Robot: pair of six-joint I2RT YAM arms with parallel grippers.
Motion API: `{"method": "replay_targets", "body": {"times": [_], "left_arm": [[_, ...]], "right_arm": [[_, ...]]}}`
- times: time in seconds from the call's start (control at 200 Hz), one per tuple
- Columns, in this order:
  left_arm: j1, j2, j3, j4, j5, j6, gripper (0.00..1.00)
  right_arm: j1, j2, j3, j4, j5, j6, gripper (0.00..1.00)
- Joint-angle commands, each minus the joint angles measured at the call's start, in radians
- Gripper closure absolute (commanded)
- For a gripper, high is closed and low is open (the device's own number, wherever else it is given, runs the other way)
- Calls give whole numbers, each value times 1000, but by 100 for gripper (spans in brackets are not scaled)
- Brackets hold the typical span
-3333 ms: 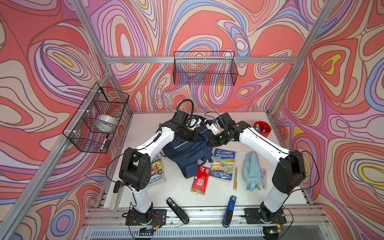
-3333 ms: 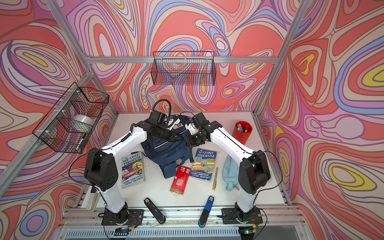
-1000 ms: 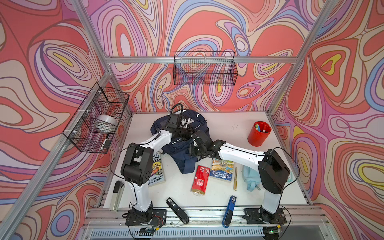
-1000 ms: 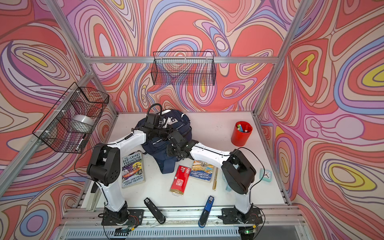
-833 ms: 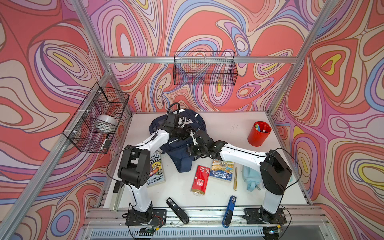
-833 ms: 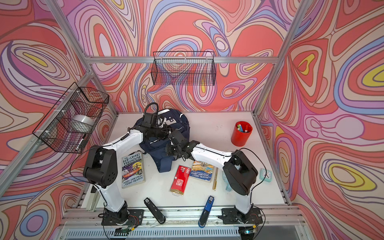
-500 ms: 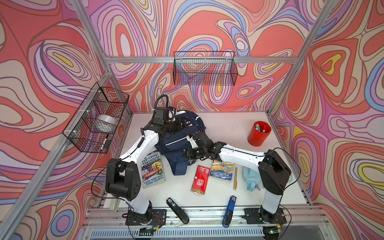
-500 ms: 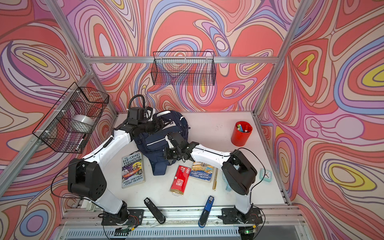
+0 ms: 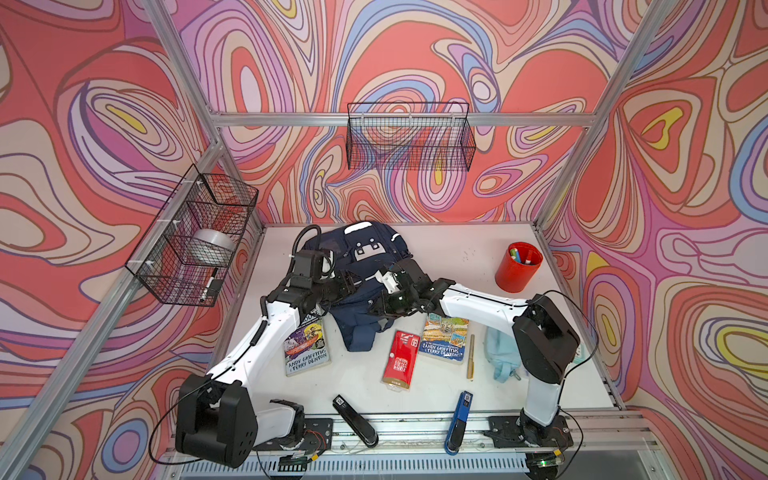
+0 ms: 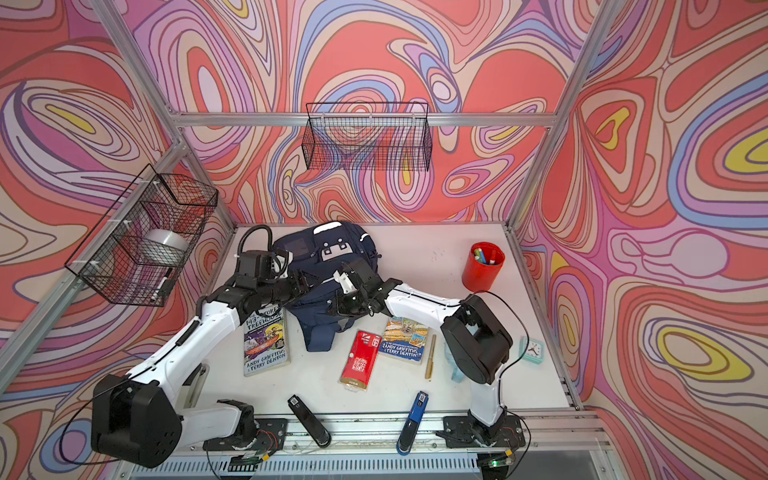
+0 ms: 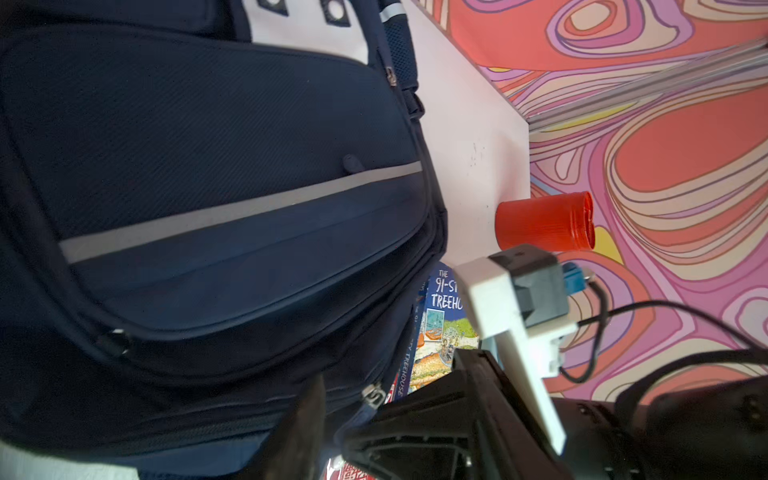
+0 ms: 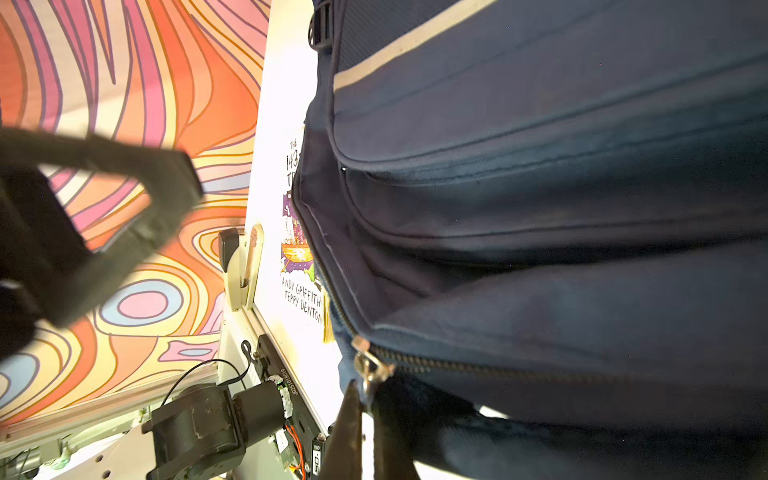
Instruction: Pack the student bag
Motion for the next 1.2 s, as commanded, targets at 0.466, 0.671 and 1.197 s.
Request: {"method": "replay_targets", "body": {"times": [0.466,0.671,1.197], "left_arm": [[-70,149,74,-22,-155,540,79],[-69,382,360,-56,-255,545,36],[-196,951,854,-205,-518,970,3]], "right_arm": [[-167,-20,212,-461,118,-340,100],[-204,19,208,-525,169,-437,100],[-210,-93,12,-408,167,-423,100]]}}
